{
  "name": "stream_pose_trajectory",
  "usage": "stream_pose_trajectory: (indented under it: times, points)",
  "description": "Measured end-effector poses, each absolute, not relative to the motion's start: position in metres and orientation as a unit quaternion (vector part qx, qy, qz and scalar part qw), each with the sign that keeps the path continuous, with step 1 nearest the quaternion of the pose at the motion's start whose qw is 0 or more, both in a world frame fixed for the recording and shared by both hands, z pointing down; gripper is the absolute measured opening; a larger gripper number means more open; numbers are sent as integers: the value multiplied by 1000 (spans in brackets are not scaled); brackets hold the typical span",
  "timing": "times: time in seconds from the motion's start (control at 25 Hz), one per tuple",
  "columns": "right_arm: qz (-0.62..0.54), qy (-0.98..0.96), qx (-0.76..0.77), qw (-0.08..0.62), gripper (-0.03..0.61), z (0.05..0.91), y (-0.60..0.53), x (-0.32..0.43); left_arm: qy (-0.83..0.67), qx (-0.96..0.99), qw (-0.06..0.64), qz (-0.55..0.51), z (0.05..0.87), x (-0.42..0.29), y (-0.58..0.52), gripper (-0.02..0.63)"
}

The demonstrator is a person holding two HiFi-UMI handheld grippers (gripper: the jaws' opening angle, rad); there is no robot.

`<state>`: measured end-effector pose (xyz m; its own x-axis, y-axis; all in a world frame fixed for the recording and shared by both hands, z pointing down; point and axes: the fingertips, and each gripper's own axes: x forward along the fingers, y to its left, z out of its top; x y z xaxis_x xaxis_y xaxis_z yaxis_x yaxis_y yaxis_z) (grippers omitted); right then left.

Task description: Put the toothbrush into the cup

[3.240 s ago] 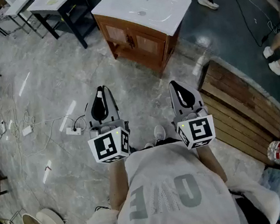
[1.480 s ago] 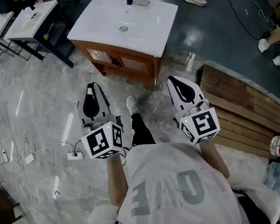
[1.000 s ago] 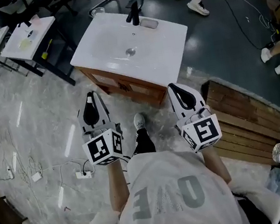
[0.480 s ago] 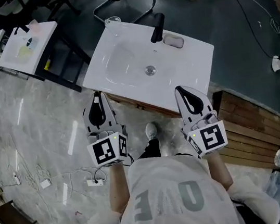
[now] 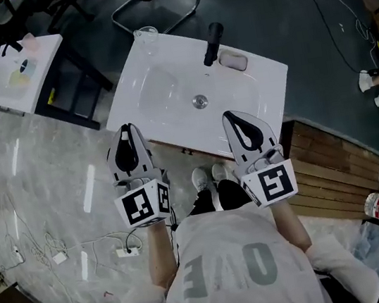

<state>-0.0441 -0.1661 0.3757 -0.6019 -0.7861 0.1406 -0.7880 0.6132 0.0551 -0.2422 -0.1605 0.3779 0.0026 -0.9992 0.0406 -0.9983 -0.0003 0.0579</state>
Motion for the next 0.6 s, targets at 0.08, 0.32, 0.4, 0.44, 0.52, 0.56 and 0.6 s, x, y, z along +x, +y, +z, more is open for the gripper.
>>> stream_pose_trajectory:
  times: [0.08, 0.32, 0.4, 0.44, 0.52, 0.56, 0.6]
  points:
    - [5, -897, 437, 69, 31, 374, -175, -46, -705, 709, 34, -10, 375, -241, -164, 52]
    - [-1, -906, 421, 43, 31, 369, -200, -57, -717, 697, 8, -20, 358, -242, -168, 52]
    - [-4, -910, 414, 36, 31, 363, -205, -60, -720, 693, 5, -23, 353, -242, -167, 52]
    - [-7, -911, 412, 33, 31, 360, -208, -61, -721, 692, 3, -23, 351, -242, -169, 52]
    - [-11, -912, 409, 29, 31, 355, -215, -61, -724, 690, -2, -27, 345, -243, -175, 52]
    - [-12, -913, 408, 28, 31, 354, -217, -61, -725, 689, -5, -29, 342, -244, -177, 51]
    - [-13, -913, 408, 28, 31, 354, -219, -60, -725, 688, -7, -31, 340, -244, -179, 52]
